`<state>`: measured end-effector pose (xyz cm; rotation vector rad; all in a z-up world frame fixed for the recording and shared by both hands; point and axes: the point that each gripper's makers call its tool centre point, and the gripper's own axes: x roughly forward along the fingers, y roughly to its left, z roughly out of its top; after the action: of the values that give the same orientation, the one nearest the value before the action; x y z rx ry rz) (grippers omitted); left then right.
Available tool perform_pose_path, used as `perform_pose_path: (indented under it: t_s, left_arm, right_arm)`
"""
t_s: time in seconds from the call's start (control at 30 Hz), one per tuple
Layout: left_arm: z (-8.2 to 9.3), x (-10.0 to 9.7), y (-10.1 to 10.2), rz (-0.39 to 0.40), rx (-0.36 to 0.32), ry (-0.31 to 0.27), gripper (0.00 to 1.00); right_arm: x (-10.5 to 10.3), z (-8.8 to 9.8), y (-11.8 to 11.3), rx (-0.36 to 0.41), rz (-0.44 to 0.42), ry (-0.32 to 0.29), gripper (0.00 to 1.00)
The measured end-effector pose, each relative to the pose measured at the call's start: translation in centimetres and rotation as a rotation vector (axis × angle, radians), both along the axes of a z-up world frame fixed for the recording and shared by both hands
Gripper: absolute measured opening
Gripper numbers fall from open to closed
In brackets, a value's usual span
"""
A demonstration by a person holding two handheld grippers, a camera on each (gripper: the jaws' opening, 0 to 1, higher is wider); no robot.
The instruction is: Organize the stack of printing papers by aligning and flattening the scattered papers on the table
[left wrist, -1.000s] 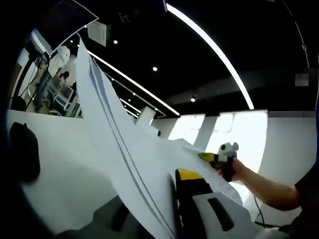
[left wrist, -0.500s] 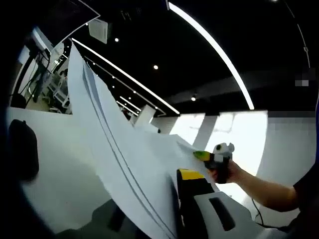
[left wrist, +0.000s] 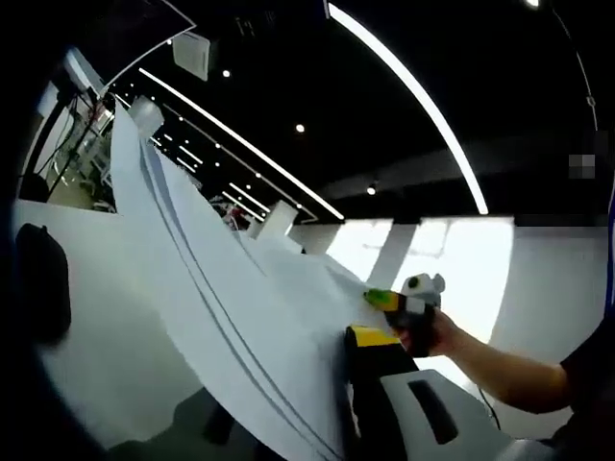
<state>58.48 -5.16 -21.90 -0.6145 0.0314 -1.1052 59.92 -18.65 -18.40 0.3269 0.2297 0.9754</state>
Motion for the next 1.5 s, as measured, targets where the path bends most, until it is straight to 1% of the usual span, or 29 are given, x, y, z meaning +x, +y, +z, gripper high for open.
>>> perform_pose_path:
  t_s: [0.1,0.2,0.27,0.33,0.47,0.6,0.63,0.77,0.9,1.03,1.2,1.33,1.4,1.43,1.47,1.5]
  left_arm:
    - [0.0,0.0,0.0,-0.003,-0.002,-0.001,0.19]
    - [0.0,0.0,0.0,-0.007,-0.005,0.003,0.19]
    - [0.1,0.0,0.0,-0.009,-0.006,0.004,0.20]
    - [0.1,-0.1,-0.1,-0.011,-0.006,0.007,0.21]
    - [0.1,-0.1,-0.2,-0.018,-0.008,0.012,0.23]
    - [0.1,-0.2,-0.2,-0.020,-0.012,0.016,0.24]
    - [0.1,-0.2,-0.2,-0.020,-0.015,0.017,0.25]
    - [0.1,-0.3,-0.3,-0.026,-0.016,0.015,0.26]
    - [0.1,-0.4,-0.4,-0.029,-0.013,0.008,0.26]
    - [0.0,-0.5,-0.5,-0.032,0.000,-0.004,0.25]
    - [-0.2,-0.6,-0.6,-0.027,0.028,-0.029,0.24]
    - [-0.2,-0.5,-0.6,-0.014,0.038,-0.038,0.21]
    - [-0.3,-0.4,-0.6,-0.003,0.047,-0.048,0.20]
    - [-0.3,-0.5,-0.6,-0.002,0.050,-0.053,0.19]
    - [-0.3,-0.5,-0.7,-0.003,0.053,-0.057,0.18]
    - [-0.3,-0.6,-0.7,-0.004,0.057,-0.063,0.17]
  right_arm:
    - [0.0,-0.4,-0.1,-0.020,0.009,0.000,0.00]
    - [0.1,-0.4,-0.3,-0.022,0.029,0.009,0.00]
    - [-0.6,-0.6,0.3,-0.046,0.055,0.002,0.00]
    - [-0.9,-0.6,0.9,-0.069,0.078,-0.015,0.00]
    - [-0.8,-0.9,1.9,-0.115,0.109,-0.021,0.00]
    - [-0.8,-1.5,3.0,-0.187,0.146,-0.050,0.00]
    - [-0.7,-1.5,3.2,-0.193,0.149,-0.048,0.00]
    - [-1.2,-1.5,4.7,-0.195,0.174,-0.047,0.00]
    - [-1.3,-1.4,5.9,-0.189,0.191,-0.052,0.00]
    - [-1.0,-1.7,6.8,-0.201,0.191,-0.048,0.00]
    - [-0.3,-2.0,7.3,-0.213,0.180,-0.042,0.00]
    - [-0.1,-2.1,7.3,-0.196,0.167,-0.023,0.00]
    - [-0.1,-2.1,7.3,-0.185,0.156,-0.001,0.00]
    - [-0.2,-2.1,7.2,-0.183,0.140,0.022,0.00]
    - [-0.5,-1.9,7.3,-0.184,0.141,0.019,0.00]
    - [-0.8,-1.6,7.4,-0.187,0.138,-0.007,0.00]
